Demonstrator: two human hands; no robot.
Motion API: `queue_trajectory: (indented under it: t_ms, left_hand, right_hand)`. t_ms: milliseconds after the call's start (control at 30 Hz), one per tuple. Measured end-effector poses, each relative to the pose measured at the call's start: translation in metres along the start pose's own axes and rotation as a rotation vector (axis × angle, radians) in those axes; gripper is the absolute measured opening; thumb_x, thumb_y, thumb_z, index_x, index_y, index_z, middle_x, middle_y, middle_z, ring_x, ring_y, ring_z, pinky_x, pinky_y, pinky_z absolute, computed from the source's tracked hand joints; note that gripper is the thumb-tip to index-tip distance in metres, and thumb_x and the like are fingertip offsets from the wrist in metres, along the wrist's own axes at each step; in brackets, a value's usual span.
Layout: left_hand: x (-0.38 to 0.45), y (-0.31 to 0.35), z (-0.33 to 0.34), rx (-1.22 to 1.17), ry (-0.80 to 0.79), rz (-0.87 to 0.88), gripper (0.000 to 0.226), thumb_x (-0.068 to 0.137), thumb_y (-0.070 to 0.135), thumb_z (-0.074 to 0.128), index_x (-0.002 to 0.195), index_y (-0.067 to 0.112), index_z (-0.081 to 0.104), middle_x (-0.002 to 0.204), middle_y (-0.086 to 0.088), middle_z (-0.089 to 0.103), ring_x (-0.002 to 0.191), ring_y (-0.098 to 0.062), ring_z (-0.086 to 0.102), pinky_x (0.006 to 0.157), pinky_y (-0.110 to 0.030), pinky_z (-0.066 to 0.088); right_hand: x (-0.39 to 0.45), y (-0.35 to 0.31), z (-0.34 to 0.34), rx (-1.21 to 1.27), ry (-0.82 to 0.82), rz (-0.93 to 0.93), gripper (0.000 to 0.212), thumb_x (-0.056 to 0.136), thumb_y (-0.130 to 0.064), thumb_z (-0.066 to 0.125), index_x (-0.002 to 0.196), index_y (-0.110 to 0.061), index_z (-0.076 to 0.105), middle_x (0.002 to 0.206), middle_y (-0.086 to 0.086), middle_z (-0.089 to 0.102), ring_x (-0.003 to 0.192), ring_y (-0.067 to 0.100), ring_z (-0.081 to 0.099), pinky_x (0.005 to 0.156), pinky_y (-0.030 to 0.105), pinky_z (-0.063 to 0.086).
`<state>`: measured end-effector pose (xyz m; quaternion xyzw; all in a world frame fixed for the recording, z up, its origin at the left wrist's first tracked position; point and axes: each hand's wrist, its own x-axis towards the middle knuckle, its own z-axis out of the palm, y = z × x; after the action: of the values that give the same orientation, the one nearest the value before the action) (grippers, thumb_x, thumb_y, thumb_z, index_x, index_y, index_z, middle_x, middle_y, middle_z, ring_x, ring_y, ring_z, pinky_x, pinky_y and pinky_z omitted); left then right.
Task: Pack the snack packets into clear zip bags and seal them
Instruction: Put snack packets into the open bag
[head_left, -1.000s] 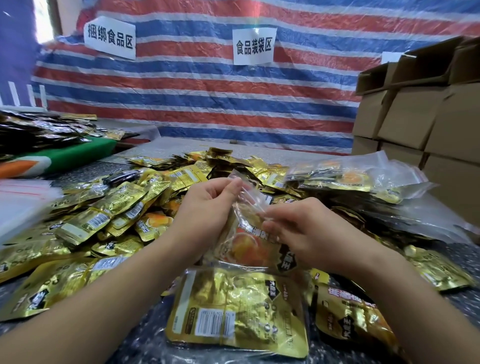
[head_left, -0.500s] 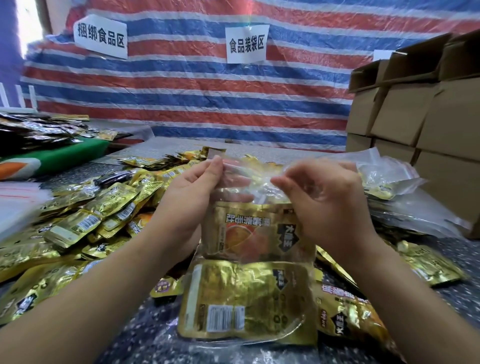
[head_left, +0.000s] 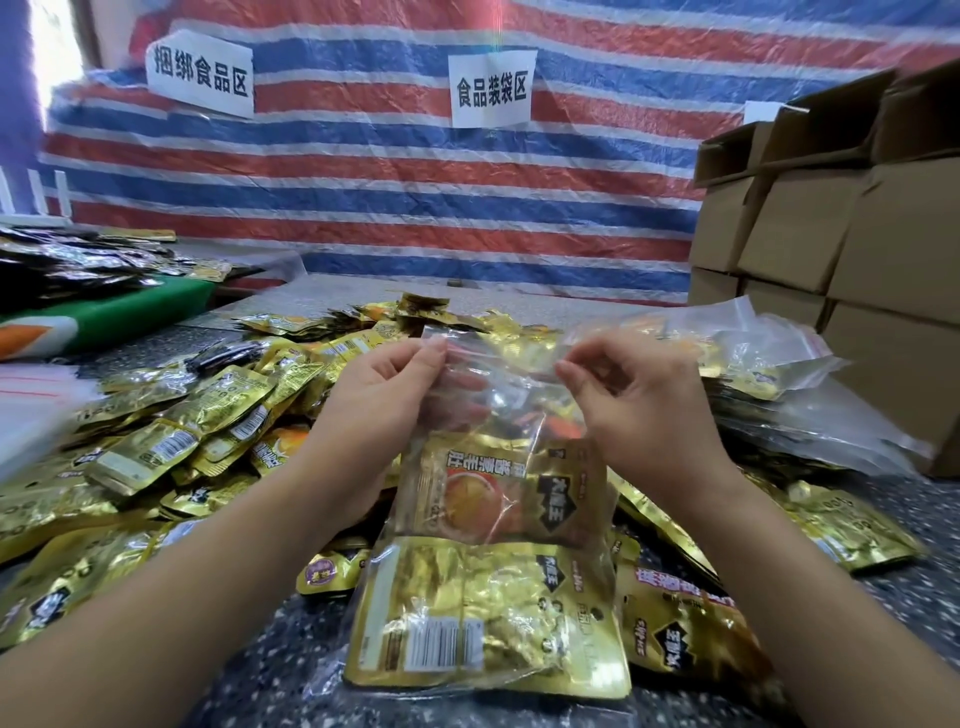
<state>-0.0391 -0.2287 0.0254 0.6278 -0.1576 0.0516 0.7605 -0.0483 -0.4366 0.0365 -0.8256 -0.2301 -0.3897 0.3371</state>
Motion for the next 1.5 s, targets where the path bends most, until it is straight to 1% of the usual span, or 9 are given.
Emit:
queue_trajectory:
  t_ms: [133,333,433,633,833,1067,1333,1433,1500]
  left_hand:
    - [0.001,-0.001,-0.001,0.022,0.003,-0.027,0.038,0.100,0.028,0.047,0.078,0.024,0.077,0.089,-0.010,0.077,0.076,-0.022,0.075,0.063,-0.030,0.061]
    - [0.004,-0.002,-0.002,-0.047,0.025,-0.041,0.042,0.105,0.023,0.041,0.082,0.020,0.076,0.088,-0.008,0.077,0.077,-0.022,0.075,0.057,-0.026,0.057]
    - [0.006,-0.004,-0.004,-0.045,0.068,-0.044,0.030,0.105,0.022,0.041,0.099,0.010,0.068,0.088,-0.008,0.077,0.075,-0.020,0.075,0.053,-0.021,0.055]
    - [0.008,-0.005,-0.006,-0.061,0.143,-0.045,0.028,0.104,0.020,0.044,0.095,0.010,0.068,0.079,-0.004,0.077,0.065,-0.015,0.074,0.047,-0.018,0.051]
    - [0.012,-0.005,-0.013,-0.067,0.139,-0.092,0.025,0.101,0.022,0.050,0.092,0.005,0.066,0.084,-0.009,0.076,0.073,-0.022,0.075,0.051,-0.023,0.055]
    - [0.012,0.002,-0.007,-0.131,0.132,0.037,0.030,0.103,0.018,0.044,0.087,0.008,0.067,0.072,-0.001,0.075,0.060,-0.009,0.070,0.053,-0.020,0.054]
    - [0.003,0.006,-0.004,-0.066,0.046,0.043,0.029,0.104,0.018,0.043,0.090,0.007,0.066,0.079,-0.005,0.075,0.073,-0.019,0.073,0.061,-0.026,0.059]
    - [0.003,0.006,-0.003,-0.028,0.045,0.069,0.029,0.104,0.020,0.042,0.093,0.008,0.066,0.080,-0.005,0.075,0.072,-0.019,0.073,0.059,-0.025,0.058]
    - [0.003,0.005,-0.004,0.004,0.048,0.089,0.031,0.105,0.020,0.040,0.093,0.009,0.067,0.078,-0.005,0.075,0.072,-0.018,0.073,0.057,-0.024,0.056]
  right_hand:
    - [0.001,-0.001,0.000,0.008,-0.026,0.157,0.005,0.090,-0.022,0.070,0.085,-0.020,0.069,0.092,-0.008,0.061,0.082,0.003,0.056,0.070,0.015,0.044]
    - [0.006,0.005,-0.017,0.333,-0.266,0.546,0.026,0.088,-0.036,0.068,0.078,-0.013,0.069,0.076,0.005,0.071,0.071,0.012,0.067,0.066,0.025,0.048]
    - [0.006,0.010,-0.019,0.339,-0.234,0.520,0.014,0.086,-0.022,0.073,0.081,-0.010,0.071,0.069,0.002,0.072,0.061,0.009,0.065,0.060,0.020,0.050]
    - [0.006,0.015,-0.011,0.383,0.002,0.477,0.010,0.087,-0.005,0.071,0.089,-0.013,0.066,0.073,0.003,0.071,0.059,0.008,0.066,0.054,0.015,0.050]
    - [0.004,0.016,-0.011,0.455,-0.016,0.411,0.018,0.085,-0.002,0.071,0.088,-0.019,0.068,0.076,-0.010,0.073,0.066,0.003,0.066,0.061,0.012,0.051]
    - [0.006,0.015,-0.017,0.576,-0.006,0.395,0.020,0.085,0.002,0.068,0.092,-0.016,0.069,0.082,-0.007,0.075,0.078,0.004,0.070,0.070,0.013,0.052]
    - [0.019,-0.011,-0.012,0.026,-0.177,0.221,0.020,0.094,-0.035,0.064,0.113,-0.031,0.058,0.107,-0.020,0.062,0.099,-0.006,0.058,0.077,0.012,0.044]
    - [0.040,-0.037,0.000,-0.095,-0.442,0.100,0.044,0.094,-0.044,0.060,0.133,-0.027,0.050,0.120,-0.017,0.055,0.108,-0.001,0.053,0.085,0.013,0.042]
    - [0.053,-0.052,0.012,-0.147,-0.604,0.121,0.044,0.095,-0.052,0.053,0.127,-0.022,0.056,0.117,-0.009,0.061,0.102,0.009,0.059,0.085,0.025,0.051]
